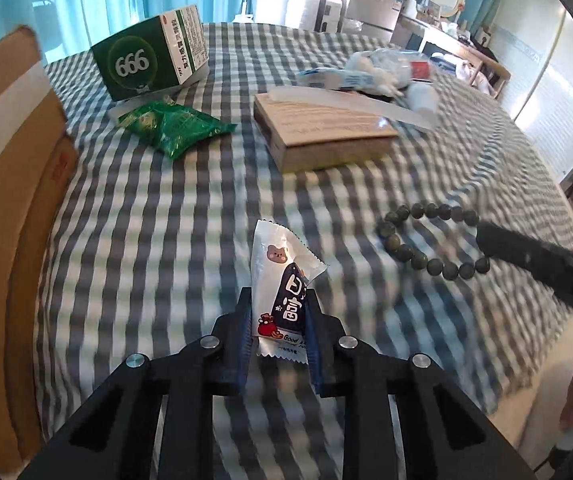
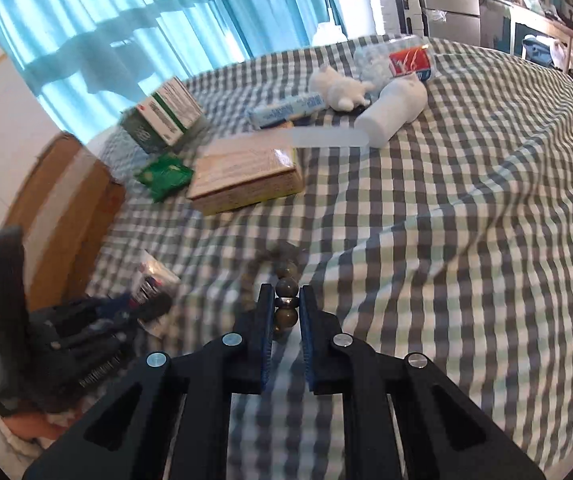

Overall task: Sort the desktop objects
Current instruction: 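Grasp the white snack sachet with the left tool while the right tool grasps the bead bracelet, then carry the sachet and bead bracelet with both tools over the cardboard box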

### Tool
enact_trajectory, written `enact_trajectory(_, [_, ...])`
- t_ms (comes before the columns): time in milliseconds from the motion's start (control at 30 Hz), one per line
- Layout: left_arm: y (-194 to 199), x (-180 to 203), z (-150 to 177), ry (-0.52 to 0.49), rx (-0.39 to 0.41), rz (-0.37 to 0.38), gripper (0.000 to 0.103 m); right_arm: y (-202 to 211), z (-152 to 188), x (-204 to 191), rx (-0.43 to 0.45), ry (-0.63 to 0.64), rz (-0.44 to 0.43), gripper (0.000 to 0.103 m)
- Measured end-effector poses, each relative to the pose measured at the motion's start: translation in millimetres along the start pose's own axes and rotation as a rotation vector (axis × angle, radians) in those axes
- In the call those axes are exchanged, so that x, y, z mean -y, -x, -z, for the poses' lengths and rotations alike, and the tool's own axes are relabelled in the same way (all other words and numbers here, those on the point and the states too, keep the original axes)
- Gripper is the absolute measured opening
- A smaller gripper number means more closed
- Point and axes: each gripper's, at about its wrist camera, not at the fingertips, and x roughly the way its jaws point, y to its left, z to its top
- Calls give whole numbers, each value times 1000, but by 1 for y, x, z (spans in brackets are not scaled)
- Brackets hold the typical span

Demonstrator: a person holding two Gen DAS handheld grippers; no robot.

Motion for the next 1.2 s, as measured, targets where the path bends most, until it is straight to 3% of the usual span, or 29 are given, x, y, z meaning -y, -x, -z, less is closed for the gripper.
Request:
enact_trajectory(367, [73,20,1,20,125,60,23,63,12,-30,65,55,4,12])
enact_trajectory(767, [134,21,3,29,220,42,23,120,27,-71,113,131,-5,12])
enact_trajectory(1200, [192,-4,1,61,307,4,23,172,11,-146,208,276,-44,12])
